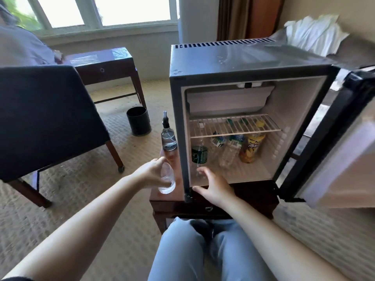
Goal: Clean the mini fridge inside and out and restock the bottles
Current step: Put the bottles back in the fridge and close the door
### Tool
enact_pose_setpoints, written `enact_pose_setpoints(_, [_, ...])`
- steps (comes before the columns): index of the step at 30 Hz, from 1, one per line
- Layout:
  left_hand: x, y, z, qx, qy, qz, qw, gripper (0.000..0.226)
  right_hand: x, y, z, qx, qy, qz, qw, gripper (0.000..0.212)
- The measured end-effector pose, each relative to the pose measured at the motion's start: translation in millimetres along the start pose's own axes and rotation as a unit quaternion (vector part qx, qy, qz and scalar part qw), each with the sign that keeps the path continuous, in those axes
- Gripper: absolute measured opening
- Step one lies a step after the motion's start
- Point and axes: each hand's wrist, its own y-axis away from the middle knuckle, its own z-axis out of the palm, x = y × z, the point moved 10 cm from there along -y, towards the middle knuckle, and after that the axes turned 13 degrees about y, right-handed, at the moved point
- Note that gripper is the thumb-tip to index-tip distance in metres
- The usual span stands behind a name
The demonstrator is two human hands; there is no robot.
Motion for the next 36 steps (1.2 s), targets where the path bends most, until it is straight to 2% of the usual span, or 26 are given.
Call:
enact_pose_setpoints(4, [78,35,-5,-0.008,0.031,0.108,0.994,0.063,-42,13,5,-0.061,-0.092,-0.070,0.991,0.090])
enact_pose_setpoints(8, [133,38,-15,0.022,0.039,0.181,0.982,0.061,-33,16,-28,0.025,-0.204,-0.045,0.978,0.077])
enact_pose_setpoints(11, [151,32,-21,0.010,0.079,0.187,0.979,0.081,-14,8,-59,0.057,-0.185,-0.002,0.981,0.075])
enact_pose_setpoints(13, [147,26,-32,0.027,0.090,0.163,0.982,0.101,-4,-6,-77,0.058,-0.150,0.027,0.987,0.074])
enact_pose_setpoints(14, [142,23,-37,0.041,0.073,0.151,0.985,0.102,3,-18,-85,0.068,-0.129,0.042,0.988,0.076])
enact_pose_setpoints(16, [130,21,-44,0.059,0.025,0.143,0.988,0.083,15,-46,-103,0.101,-0.108,0.082,0.986,0.076])
enact_pose_setpoints(19, [113,23,-43,0.041,-0.002,0.136,0.990,0.050,19,-96,-118,0.141,-0.108,0.100,0.979,0.069])
enact_pose_setpoints(21, [97,24,-39,0.024,-0.011,0.116,0.993,0.038,22,-127,-119,0.152,-0.124,0.108,0.975,0.076])
enact_pose_setpoints(25, [76,22,-28,0.026,-0.043,0.107,0.993,0.030,10,-148,-112,0.173,-0.152,0.107,0.967,0.066])
enact_pose_setpoints(30, [74,12,-21,0.033,-0.020,0.120,0.992,0.026,10,-151,-101,0.181,-0.127,0.106,0.969,0.065])
enact_pose_setpoints(34, [91,4,-11,0.024,-0.009,0.141,0.990,0.023,7,-135,-109,0.175,-0.102,0.082,0.976,0.086])
enact_pose_setpoints(36, [100,1,-7,0.017,0.001,0.146,0.989,0.021,8,-116,-115,0.163,-0.077,0.056,0.982,0.084])
